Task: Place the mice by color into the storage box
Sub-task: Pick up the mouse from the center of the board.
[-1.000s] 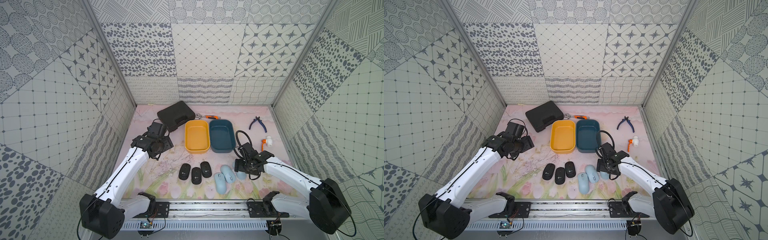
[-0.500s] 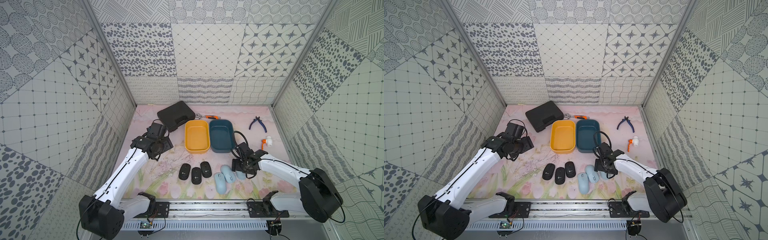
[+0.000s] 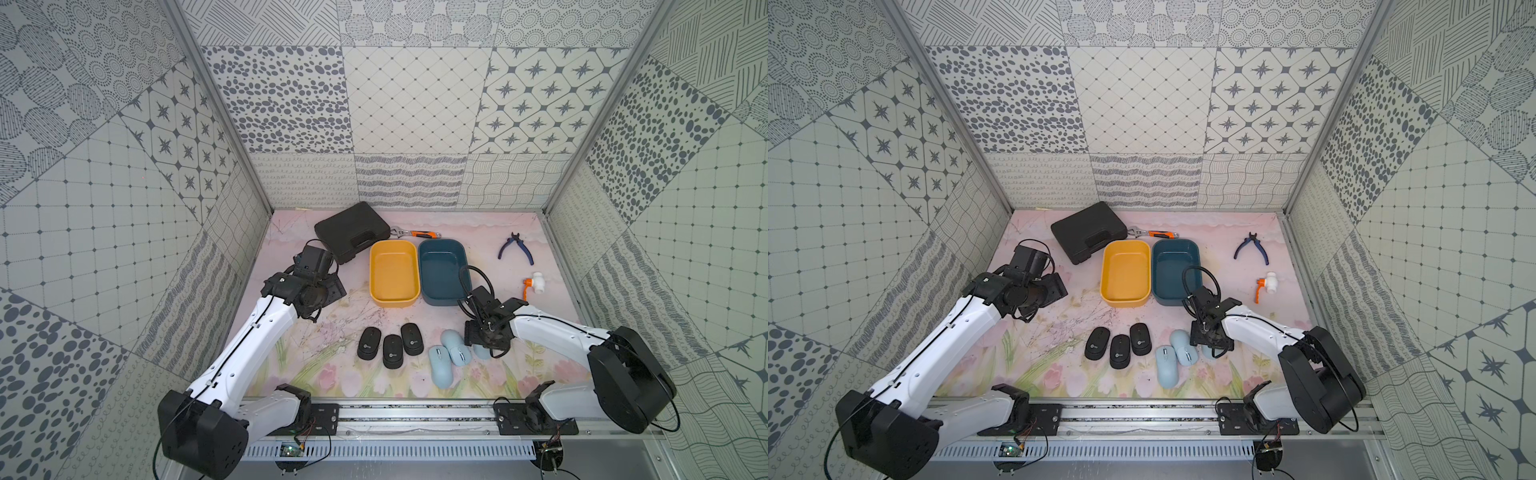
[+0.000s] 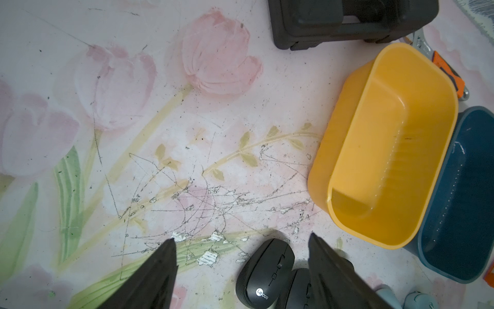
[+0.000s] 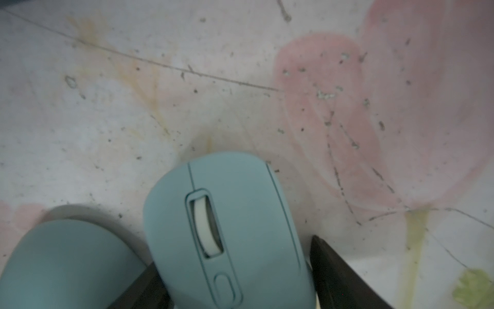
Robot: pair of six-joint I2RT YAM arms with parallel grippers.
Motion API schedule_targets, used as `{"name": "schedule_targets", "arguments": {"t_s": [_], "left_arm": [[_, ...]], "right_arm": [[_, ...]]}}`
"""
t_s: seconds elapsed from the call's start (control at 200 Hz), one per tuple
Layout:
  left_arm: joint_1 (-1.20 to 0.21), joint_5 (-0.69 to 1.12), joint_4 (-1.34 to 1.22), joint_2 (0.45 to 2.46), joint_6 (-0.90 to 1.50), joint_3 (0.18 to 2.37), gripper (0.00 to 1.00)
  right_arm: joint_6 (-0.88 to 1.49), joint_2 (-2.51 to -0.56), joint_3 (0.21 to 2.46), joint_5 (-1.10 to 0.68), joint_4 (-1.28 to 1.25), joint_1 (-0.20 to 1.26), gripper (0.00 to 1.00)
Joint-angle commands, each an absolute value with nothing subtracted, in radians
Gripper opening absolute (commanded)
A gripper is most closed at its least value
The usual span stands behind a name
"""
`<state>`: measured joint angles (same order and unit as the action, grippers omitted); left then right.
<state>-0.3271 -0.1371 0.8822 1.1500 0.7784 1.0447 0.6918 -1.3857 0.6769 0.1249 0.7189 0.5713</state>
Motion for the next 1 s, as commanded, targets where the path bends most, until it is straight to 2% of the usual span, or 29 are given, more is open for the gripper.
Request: {"name": "schedule_targets", "arguments": {"t_s": [0.0, 0.145, 0.335, 0.455, 0.991], "left_arm": [[-0.328, -0.149, 0.926, 1.139, 0.785, 1.043, 0.80], [-0.329, -0.150, 0.925, 1.147, 0.782, 1.046, 0.80], [-0.328, -0.147, 0.920, 1.153, 0.784, 1.045, 0.80], [-0.328, -0.147, 0.922, 1.150, 0.784, 1.042, 0.80], [-0.329, -0.141, 0.920, 1.149, 0.784, 1.040, 0.80]], "right_arm": [[0.707, -1.417, 0.681, 0.131, 0.703, 0.588, 0.73], [0.716, -1.404, 0.679, 0.133, 0.710, 0.597, 0.63], [0.714, -1.381, 0.679, 0.140, 0.730, 0.604, 0.61], [0.711, -1.357, 0.680, 0.138, 0.738, 0.607, 0.55], [0.707, -1.254, 0.745, 0.168, 0.858, 0.612, 0.56]]}}
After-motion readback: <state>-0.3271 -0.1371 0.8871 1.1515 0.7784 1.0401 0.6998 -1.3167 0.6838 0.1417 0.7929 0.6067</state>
